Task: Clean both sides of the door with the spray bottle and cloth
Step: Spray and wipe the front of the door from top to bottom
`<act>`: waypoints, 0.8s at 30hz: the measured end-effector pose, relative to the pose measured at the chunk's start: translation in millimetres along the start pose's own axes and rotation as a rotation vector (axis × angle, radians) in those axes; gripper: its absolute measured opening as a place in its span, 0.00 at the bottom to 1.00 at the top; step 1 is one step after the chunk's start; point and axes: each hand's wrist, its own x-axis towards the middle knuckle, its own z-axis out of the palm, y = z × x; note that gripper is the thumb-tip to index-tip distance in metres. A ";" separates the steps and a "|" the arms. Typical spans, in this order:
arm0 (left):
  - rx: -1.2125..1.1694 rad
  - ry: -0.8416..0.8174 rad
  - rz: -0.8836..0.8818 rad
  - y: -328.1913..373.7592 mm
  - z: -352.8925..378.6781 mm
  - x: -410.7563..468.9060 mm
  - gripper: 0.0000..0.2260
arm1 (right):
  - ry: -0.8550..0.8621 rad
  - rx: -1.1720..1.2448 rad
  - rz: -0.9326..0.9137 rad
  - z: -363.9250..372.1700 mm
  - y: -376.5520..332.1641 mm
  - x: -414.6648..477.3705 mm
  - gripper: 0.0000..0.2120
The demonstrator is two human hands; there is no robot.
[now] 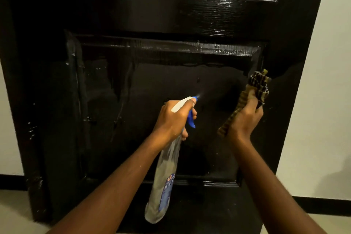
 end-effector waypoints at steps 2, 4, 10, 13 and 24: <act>0.003 0.018 -0.019 -1.6 -0.4 7.3 0.22 | -0.024 -0.122 -0.144 2.2 14.8 16.8 0.16; -0.017 0.039 -0.045 -5.2 -5.0 12.2 0.22 | -0.080 -0.300 -0.325 6.7 25.2 32.4 0.23; -0.105 0.163 0.015 -21.9 -41.9 9.4 0.21 | -0.316 -1.006 -0.787 58.9 49.9 58.4 0.30; -0.103 0.210 0.031 -21.1 -60.1 10.7 0.19 | -0.504 -1.247 -1.059 65.1 79.6 30.8 0.33; -0.033 0.169 0.146 -3.0 -85.6 30.8 0.20 | -0.218 -0.989 -0.964 64.1 43.5 88.5 0.33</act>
